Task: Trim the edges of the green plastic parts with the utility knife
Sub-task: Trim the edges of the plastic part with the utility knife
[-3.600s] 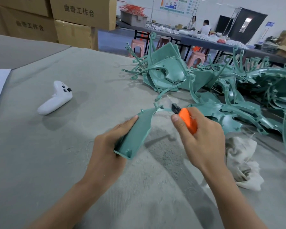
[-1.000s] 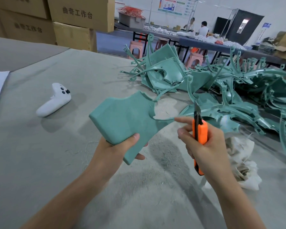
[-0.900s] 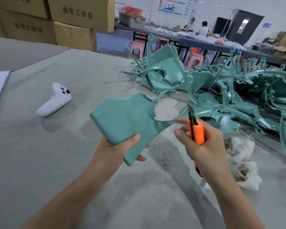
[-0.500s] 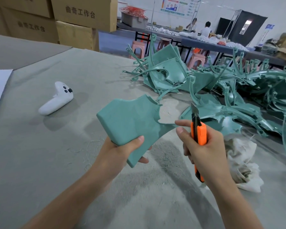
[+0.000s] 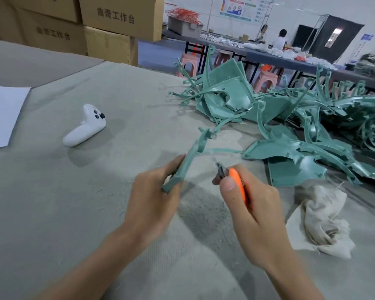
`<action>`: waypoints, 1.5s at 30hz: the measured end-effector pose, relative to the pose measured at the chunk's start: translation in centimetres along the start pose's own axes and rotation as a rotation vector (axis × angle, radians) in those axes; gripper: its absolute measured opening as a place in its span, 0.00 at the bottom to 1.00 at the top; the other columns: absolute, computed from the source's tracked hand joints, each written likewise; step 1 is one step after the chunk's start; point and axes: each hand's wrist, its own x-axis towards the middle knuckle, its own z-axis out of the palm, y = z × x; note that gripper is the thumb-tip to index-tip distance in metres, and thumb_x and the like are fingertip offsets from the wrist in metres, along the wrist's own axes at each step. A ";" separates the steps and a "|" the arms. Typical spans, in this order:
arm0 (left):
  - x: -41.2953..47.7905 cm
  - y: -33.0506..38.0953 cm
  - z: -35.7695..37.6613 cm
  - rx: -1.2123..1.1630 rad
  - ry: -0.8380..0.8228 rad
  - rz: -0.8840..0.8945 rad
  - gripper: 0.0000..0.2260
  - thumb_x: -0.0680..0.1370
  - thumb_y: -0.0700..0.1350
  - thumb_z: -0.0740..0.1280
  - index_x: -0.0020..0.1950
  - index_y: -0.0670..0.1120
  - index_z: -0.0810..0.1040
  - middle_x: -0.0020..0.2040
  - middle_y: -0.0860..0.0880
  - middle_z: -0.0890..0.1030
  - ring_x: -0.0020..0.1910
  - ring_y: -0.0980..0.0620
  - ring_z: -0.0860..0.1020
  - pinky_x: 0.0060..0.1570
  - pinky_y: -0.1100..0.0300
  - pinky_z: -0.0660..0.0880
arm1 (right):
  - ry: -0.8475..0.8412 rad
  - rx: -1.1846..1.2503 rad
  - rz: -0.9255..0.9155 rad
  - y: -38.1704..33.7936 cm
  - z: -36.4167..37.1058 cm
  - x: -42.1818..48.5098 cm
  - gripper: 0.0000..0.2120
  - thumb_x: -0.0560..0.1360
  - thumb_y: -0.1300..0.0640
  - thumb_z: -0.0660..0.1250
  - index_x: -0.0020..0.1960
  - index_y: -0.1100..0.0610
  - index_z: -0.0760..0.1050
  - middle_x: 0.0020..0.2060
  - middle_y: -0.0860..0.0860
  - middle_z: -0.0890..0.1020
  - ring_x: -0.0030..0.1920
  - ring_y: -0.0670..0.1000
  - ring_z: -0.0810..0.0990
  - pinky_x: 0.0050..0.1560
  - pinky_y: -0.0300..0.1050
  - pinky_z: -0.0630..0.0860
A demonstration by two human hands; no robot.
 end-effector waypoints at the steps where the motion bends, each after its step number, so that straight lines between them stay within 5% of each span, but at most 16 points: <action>1: 0.1 0.0 -0.3 0.076 0.001 0.038 0.11 0.76 0.41 0.65 0.54 0.54 0.71 0.29 0.64 0.74 0.27 0.64 0.71 0.27 0.76 0.64 | -0.002 -0.040 -0.021 -0.3 0.0 -0.1 0.27 0.78 0.29 0.49 0.38 0.50 0.69 0.27 0.47 0.67 0.26 0.46 0.67 0.29 0.36 0.59; 6: 0.4 0.1 -1.3 0.220 -0.027 0.003 0.28 0.71 0.36 0.62 0.68 0.55 0.75 0.47 0.52 0.84 0.42 0.46 0.80 0.39 0.52 0.76 | -0.036 -0.165 -0.068 -1.2 0.2 -0.4 0.23 0.77 0.30 0.52 0.35 0.46 0.60 0.24 0.44 0.62 0.26 0.47 0.66 0.27 0.40 0.59; 10: 0.5 0.3 -1.4 0.324 -0.049 -0.020 0.30 0.68 0.34 0.65 0.67 0.56 0.75 0.42 0.48 0.81 0.36 0.44 0.70 0.33 0.55 0.70 | -0.060 -0.280 -0.089 -1.3 0.3 -0.3 0.24 0.77 0.32 0.55 0.34 0.50 0.60 0.23 0.44 0.60 0.25 0.49 0.65 0.26 0.44 0.59; 22: 0.5 0.4 -1.3 0.384 -0.047 -0.003 0.29 0.69 0.35 0.66 0.68 0.54 0.75 0.44 0.47 0.82 0.38 0.42 0.73 0.33 0.56 0.65 | -0.102 -0.307 -0.101 -0.9 0.2 -0.1 0.22 0.75 0.33 0.56 0.33 0.47 0.56 0.23 0.45 0.61 0.26 0.51 0.65 0.26 0.44 0.58; 28: 0.2 1.1 -1.2 0.356 -0.088 0.016 0.28 0.68 0.33 0.66 0.66 0.53 0.76 0.29 0.52 0.69 0.29 0.45 0.66 0.28 0.57 0.64 | -0.077 -0.241 -0.069 -0.3 0.5 0.2 0.24 0.75 0.33 0.56 0.32 0.50 0.57 0.23 0.46 0.60 0.24 0.50 0.63 0.26 0.48 0.61; 33: -0.5 1.0 -0.8 0.310 -0.133 0.023 0.27 0.68 0.32 0.65 0.64 0.52 0.77 0.27 0.55 0.69 0.27 0.49 0.67 0.25 0.61 0.63 | 0.005 -0.209 -0.043 0.5 0.8 0.9 0.22 0.76 0.34 0.57 0.33 0.47 0.56 0.23 0.46 0.59 0.24 0.49 0.62 0.26 0.49 0.61; 36: -0.8 1.1 -0.6 0.304 -0.148 0.038 0.32 0.64 0.29 0.68 0.67 0.48 0.77 0.32 0.51 0.79 0.27 0.45 0.74 0.30 0.63 0.65 | 0.071 -0.205 -0.009 1.1 0.4 1.7 0.22 0.77 0.35 0.56 0.32 0.46 0.56 0.23 0.47 0.60 0.24 0.48 0.62 0.26 0.46 0.59; 41: -0.4 1.0 -0.2 0.256 -0.136 -0.023 0.24 0.72 0.34 0.66 0.63 0.57 0.76 0.26 0.56 0.69 0.24 0.55 0.68 0.25 0.60 0.65 | 0.090 -0.073 -0.087 0.6 0.1 1.2 0.21 0.79 0.33 0.54 0.33 0.42 0.57 0.25 0.46 0.63 0.24 0.44 0.62 0.27 0.33 0.56; 45: -0.2 0.3 -0.3 0.135 -0.065 -0.061 0.25 0.69 0.34 0.67 0.58 0.59 0.75 0.27 0.52 0.71 0.27 0.51 0.67 0.27 0.60 0.66 | -0.040 -0.115 -0.118 -0.1 0.9 0.2 0.25 0.77 0.31 0.55 0.33 0.49 0.59 0.24 0.46 0.61 0.24 0.47 0.62 0.25 0.45 0.61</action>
